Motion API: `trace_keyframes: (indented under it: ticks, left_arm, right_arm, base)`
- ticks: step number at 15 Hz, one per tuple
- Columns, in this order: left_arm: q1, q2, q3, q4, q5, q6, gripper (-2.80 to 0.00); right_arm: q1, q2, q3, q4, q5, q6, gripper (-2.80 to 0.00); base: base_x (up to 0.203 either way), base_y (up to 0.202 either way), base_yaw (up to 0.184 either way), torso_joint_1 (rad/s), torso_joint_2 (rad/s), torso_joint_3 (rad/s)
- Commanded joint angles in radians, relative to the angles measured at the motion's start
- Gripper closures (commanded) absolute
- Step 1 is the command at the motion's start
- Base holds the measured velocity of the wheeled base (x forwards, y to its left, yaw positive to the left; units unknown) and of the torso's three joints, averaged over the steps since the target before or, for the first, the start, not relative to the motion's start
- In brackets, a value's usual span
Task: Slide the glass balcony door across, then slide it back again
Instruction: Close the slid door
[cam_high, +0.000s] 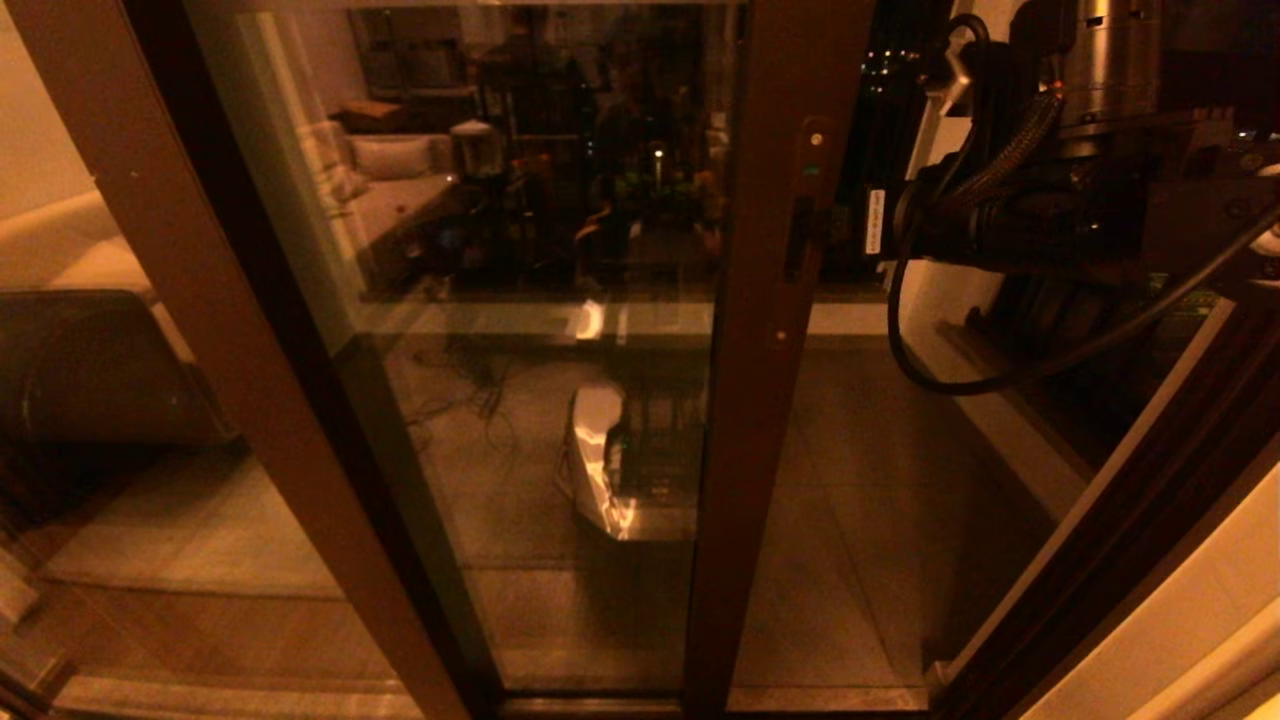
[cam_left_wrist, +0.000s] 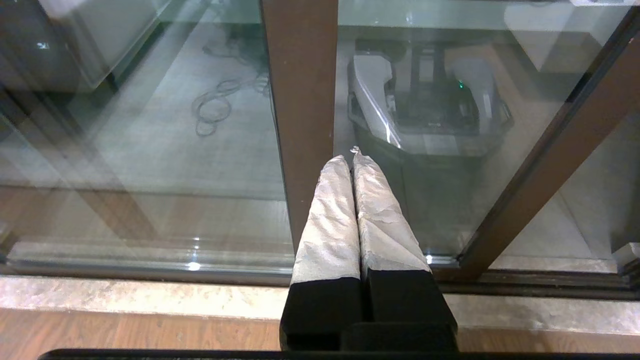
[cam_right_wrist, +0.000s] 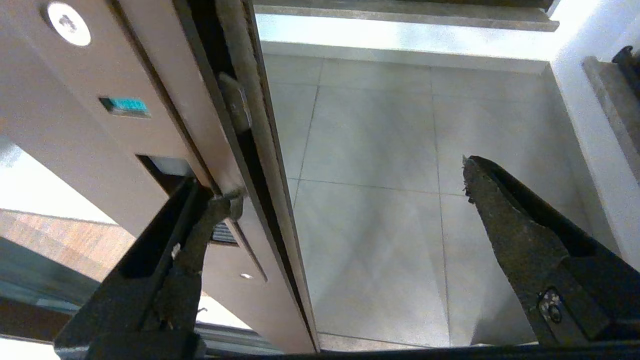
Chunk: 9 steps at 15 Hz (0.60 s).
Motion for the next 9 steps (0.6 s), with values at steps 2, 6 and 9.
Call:
trace_keyframes:
  ticks: [2, 6, 9]
  left_arm:
    - [0.0, 0.0, 0.0, 0.001, 0.001, 0.001, 0.0]
    - [0.0, 0.0, 0.0, 0.001, 0.001, 0.0, 0.0]
    - [0.0, 0.0, 0.0, 0.001, 0.001, -0.001, 0.0]
  right_arm:
    - [-0.009, -0.05, 0.059, 0.003, -0.001, -0.006, -2.8]
    - [-0.032, -0.056, 0.071, -0.003, -0.001, -0.006, -2.8]
    - [-0.04, -0.057, 0.073, -0.003, -0.001, -0.006, -2.8]
  base:
    - [0.0, 0.0, 0.0, 0.0, 0.0, 0.0]
    - [0.0, 0.0, 0.0, 0.0, 0.0, 0.0]
    - [0.0, 0.0, 0.0, 0.0, 0.0, 0.0]
